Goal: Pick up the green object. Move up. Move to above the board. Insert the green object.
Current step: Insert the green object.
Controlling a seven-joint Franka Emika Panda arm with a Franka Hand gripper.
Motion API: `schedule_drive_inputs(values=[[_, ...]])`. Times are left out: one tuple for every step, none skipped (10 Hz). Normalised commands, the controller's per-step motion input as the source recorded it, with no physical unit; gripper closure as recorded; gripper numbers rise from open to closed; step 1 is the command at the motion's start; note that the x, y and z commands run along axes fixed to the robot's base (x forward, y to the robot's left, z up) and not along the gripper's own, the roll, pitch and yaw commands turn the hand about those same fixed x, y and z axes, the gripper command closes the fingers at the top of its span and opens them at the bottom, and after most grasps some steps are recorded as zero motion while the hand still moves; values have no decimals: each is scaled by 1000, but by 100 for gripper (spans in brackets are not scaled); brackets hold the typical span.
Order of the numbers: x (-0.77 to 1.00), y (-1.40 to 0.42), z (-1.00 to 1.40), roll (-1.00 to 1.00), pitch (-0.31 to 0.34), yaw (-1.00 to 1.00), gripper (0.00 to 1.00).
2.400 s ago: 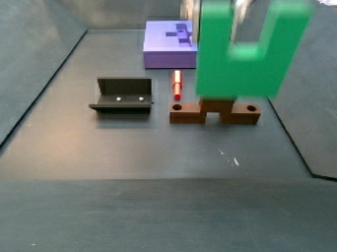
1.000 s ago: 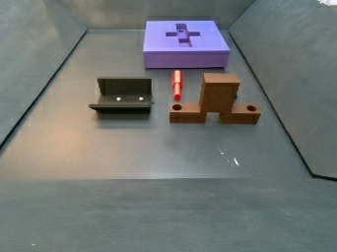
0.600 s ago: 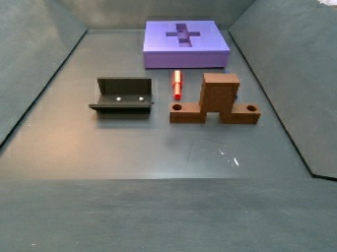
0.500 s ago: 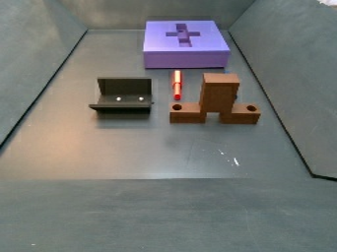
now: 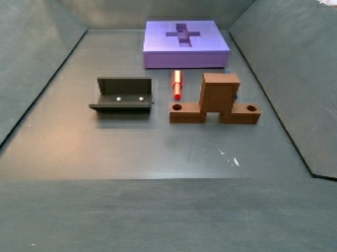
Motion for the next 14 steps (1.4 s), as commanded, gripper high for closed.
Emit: schedule_drive_inputs(values=[[360, -414, -674, 77, 0, 191, 100], [477, -294, -686, -13, 0, 0, 100], [557, -166, -823, -120, 0, -40, 100], [477, -86, -714, -171, 6, -46, 100], [226, 0, -349, -37, 16, 0, 100], [23, 0, -200, -73, 0, 0, 100], [0, -17, 0, 44, 0, 0, 100], [0, -51, -69, 39, -16, 0, 100], [209, -89, -326, 0, -20, 0, 100], [174, -103, -289, 0, -34, -14, 100], [231, -126, -249, 0, -4, -37, 100], [314, 0, -237, 51, 0, 0, 100], [429, 0, -157, 111, -3, 0, 100], [417, 0, -166, 140, -30, 0, 100]])
